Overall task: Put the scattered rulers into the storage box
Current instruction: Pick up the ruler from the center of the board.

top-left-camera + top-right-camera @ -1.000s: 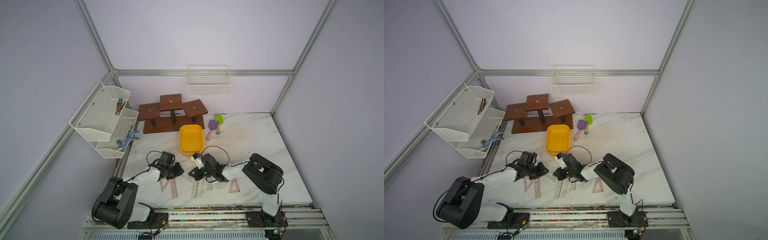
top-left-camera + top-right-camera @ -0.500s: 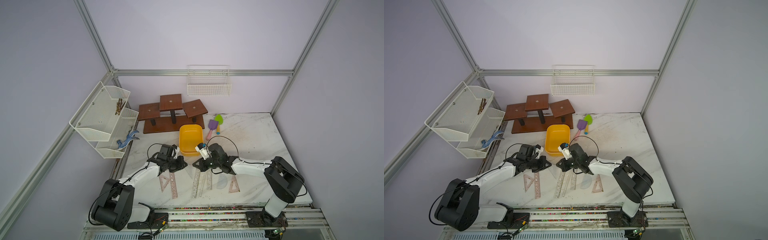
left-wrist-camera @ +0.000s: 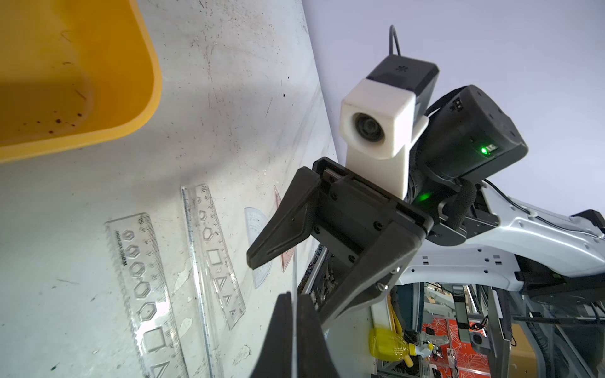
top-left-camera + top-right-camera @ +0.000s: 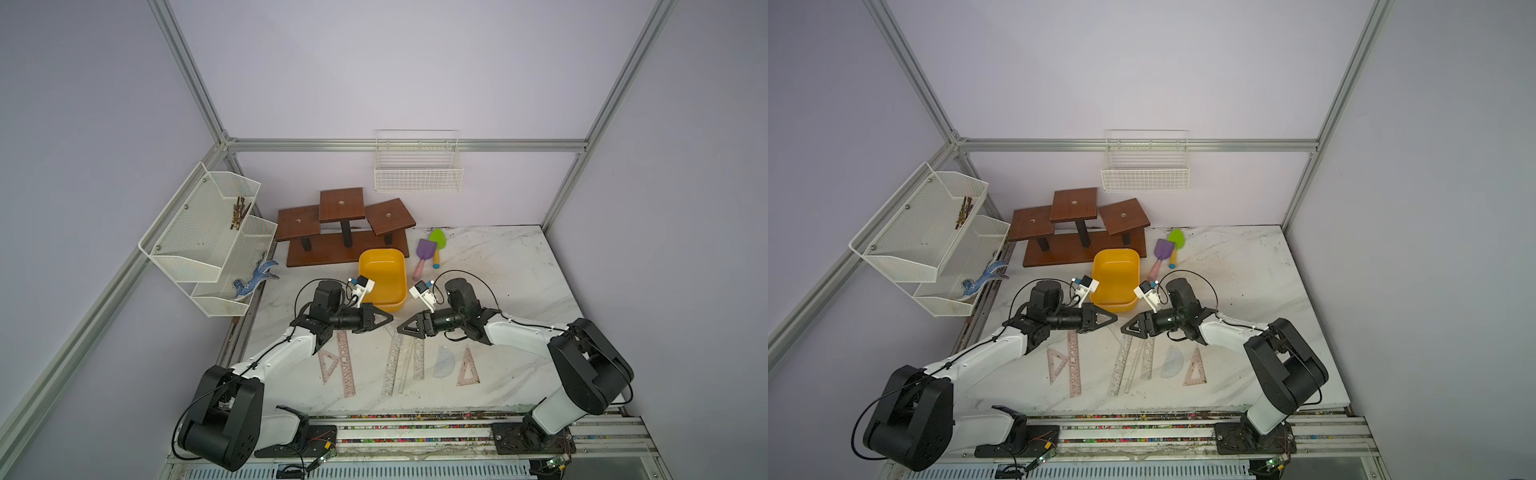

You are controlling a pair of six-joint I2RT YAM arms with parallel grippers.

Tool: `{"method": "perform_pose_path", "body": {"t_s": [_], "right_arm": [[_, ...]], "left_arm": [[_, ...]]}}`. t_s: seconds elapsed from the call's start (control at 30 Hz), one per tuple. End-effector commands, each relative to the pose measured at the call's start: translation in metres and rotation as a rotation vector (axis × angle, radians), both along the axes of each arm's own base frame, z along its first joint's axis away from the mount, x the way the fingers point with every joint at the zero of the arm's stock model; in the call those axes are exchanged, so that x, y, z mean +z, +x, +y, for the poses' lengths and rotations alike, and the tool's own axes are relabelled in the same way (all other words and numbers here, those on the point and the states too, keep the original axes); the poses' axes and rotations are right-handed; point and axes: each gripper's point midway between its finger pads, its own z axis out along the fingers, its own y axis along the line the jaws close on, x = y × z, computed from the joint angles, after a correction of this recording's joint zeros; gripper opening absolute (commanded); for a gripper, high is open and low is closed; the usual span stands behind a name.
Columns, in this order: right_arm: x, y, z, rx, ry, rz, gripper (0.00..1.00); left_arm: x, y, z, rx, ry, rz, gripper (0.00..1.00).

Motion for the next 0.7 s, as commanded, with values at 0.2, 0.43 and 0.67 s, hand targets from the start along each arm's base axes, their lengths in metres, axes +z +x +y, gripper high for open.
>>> {"method": "perform_pose_path", "body": {"t_s": [0.2,0.43,0.67], "right_arm": [[0.039,-0.002,0.008,0.052,0.185,0.005,0.29],[0.04,0.018,0.013,-0.001,0.172,0.031,0.06],[0.022,0.107,0.018,-0.409,0.047,0.08,0.0]], "left_arm": [[0.024,0.002,-0.006,-0.046,-0.076,-0.067,0.0],[0.021,0.008,-0.001,-0.022,-0.019,-0.066,0.09],[-0.002,0.06,0.062,0.265,0.301,-0.014,0.66]]}}
